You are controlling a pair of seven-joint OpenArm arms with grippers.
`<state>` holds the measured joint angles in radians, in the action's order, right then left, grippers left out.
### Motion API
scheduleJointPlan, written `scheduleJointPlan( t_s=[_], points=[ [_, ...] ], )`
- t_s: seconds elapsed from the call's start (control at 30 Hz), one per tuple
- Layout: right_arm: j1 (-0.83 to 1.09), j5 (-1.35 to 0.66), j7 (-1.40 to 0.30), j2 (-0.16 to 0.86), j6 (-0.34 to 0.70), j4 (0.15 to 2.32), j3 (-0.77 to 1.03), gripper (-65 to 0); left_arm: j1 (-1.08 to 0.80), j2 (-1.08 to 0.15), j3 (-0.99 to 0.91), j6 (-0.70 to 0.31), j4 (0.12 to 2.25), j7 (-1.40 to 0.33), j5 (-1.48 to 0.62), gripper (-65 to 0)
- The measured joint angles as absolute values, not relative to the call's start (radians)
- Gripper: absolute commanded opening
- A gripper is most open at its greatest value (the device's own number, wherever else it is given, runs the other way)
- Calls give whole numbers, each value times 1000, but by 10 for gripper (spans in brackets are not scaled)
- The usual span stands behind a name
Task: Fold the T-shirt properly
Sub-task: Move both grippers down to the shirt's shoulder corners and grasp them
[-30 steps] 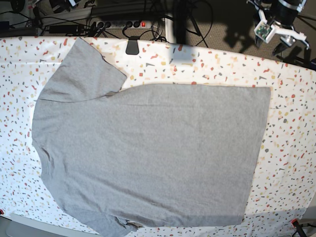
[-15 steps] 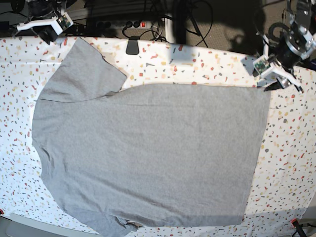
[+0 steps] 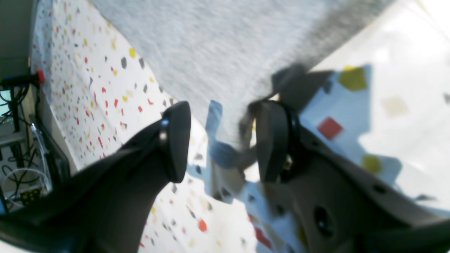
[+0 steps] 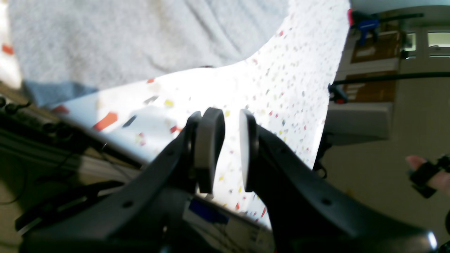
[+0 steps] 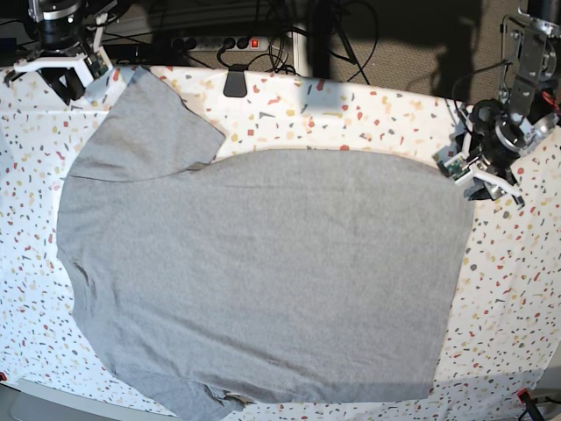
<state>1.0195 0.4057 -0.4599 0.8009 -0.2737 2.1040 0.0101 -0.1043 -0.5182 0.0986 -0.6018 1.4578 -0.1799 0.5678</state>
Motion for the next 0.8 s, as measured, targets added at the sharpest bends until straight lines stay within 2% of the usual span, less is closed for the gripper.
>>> scheduleJointPlan(
  t_s=[0.1,0.17,0.23,0.3,0.4,0.5,0.53,0.7,0.8],
  points=[
    [1019,390,-455,801,-233,2104,43,-522,-77,-518,104,-601,1420,-161,561,-357],
    [1019,359,-426,801,-177,2104,64,-522,-71,-518,103,-594,1404,-155,553,-392],
    [1017,340,-397,801,-123,2104,77,-522,-68,-518,104,-610,1398,-163,560,-501],
    [997,339,-379,801,-76,2104,81,-522,-70,-518,104,-656,1398,-167,560,-650],
    [931,290,-331,801,15,2103,84,-504,-78,-517,104,-661,1399,-173,560,-650],
    [839,203,-297,788,49,2059,84,-407,-98,-516,101,-647,1402,-155,558,-650],
    [812,197,-277,785,60,2032,84,-397,-105,-517,99,-646,1402,-141,560,-650],
    [749,251,-250,792,165,1942,76,-398,-116,-518,98,-636,1402,-130,561,-650],
    [748,321,-233,808,163,1887,59,-398,-117,-519,98,-639,1407,-107,569,-650]
  ],
)
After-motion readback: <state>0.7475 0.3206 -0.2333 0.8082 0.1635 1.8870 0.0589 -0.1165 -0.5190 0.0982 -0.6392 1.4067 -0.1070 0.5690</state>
